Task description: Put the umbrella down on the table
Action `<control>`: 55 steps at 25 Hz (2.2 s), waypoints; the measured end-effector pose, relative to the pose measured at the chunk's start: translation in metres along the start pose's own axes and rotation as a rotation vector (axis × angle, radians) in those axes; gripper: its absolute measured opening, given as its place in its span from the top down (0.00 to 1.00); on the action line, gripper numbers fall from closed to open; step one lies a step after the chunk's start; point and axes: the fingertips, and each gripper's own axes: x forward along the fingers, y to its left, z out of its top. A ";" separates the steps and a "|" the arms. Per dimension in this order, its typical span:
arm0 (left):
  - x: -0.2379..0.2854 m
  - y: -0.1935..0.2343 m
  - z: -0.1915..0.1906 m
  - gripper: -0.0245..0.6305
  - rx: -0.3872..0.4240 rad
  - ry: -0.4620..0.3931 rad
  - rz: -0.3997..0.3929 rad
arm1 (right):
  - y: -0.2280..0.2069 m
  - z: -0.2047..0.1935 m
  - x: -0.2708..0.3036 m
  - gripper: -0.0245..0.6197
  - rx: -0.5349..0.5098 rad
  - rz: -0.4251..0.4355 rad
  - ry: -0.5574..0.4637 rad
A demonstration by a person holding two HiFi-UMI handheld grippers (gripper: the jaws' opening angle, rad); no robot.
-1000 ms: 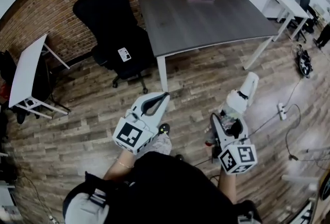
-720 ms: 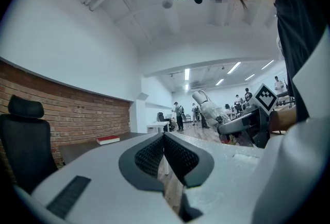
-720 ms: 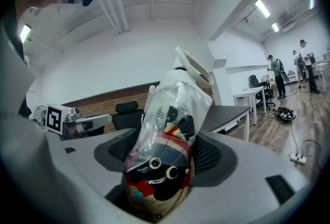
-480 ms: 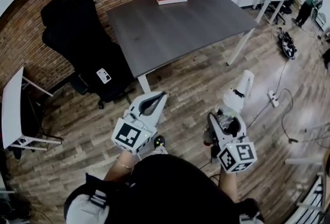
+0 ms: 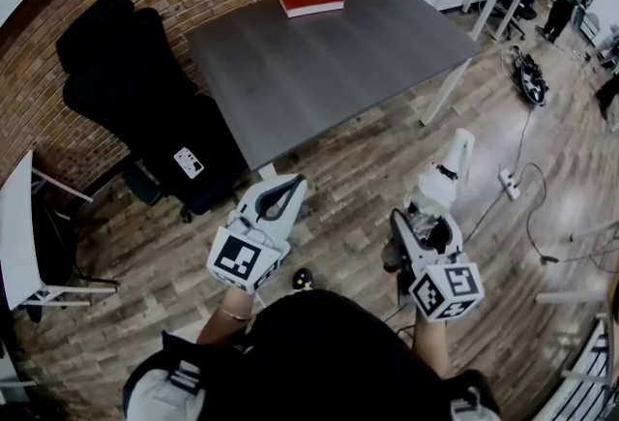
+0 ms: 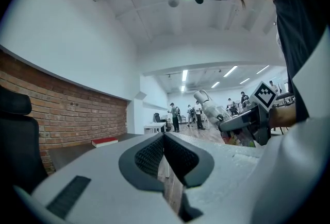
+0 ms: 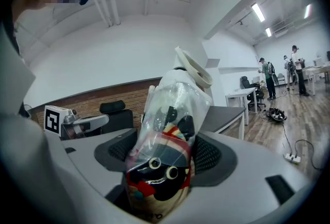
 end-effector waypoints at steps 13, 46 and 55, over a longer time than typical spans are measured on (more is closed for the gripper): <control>0.008 0.075 -0.014 0.97 -0.022 -0.010 -0.015 | 0.020 -0.001 0.066 0.47 0.011 -0.046 0.012; 0.088 0.194 -0.027 0.97 -0.047 0.035 0.224 | -0.018 0.028 0.258 0.47 0.005 0.180 0.093; 0.141 0.228 -0.028 0.97 -0.052 0.073 0.331 | -0.056 0.050 0.334 0.47 0.001 0.277 0.134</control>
